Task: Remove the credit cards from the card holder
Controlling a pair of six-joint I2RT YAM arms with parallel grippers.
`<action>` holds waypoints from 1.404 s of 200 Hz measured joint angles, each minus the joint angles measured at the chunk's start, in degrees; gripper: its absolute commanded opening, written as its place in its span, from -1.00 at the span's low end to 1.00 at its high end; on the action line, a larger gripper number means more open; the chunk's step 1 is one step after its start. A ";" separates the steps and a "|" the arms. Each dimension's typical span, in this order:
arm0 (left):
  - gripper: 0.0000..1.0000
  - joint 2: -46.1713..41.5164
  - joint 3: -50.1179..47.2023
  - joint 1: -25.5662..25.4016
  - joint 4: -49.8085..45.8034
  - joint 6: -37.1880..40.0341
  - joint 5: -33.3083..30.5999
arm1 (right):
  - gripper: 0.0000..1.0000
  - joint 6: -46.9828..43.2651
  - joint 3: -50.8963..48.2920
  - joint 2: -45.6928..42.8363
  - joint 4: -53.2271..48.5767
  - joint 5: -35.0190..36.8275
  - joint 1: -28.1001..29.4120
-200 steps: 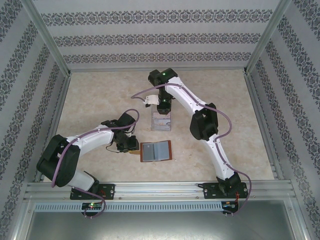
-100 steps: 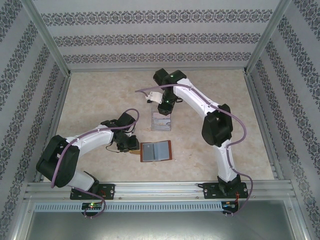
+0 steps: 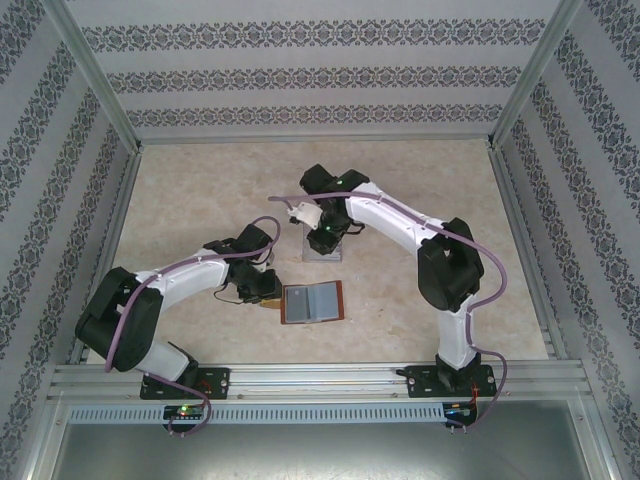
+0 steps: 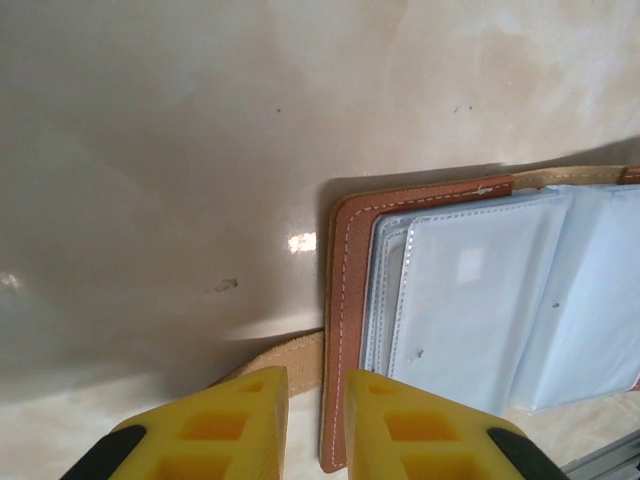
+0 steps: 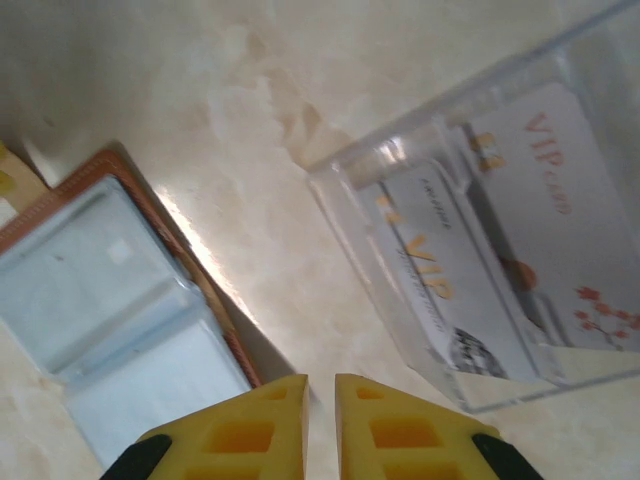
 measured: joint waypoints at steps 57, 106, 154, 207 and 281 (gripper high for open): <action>-0.58 1.49 -0.17 0.00 0.46 0.44 -0.02 | -0.81 11.08 -6.08 -5.18 6.16 0.13 3.48; -0.60 2.14 -1.46 0.00 0.96 0.59 0.09 | -0.93 24.33 -14.95 -11.67 14.40 0.68 5.18; -0.63 2.51 -1.46 0.00 1.73 0.63 1.03 | -0.98 37.79 -24.22 -16.13 22.97 0.13 7.04; -0.65 2.67 -1.44 0.00 1.86 0.63 1.25 | -0.88 50.84 -28.35 -16.94 27.82 -3.30 7.82; -0.70 2.78 -1.46 0.02 1.92 1.18 1.29 | -0.81 59.17 -31.85 -14.47 32.96 -5.84 8.24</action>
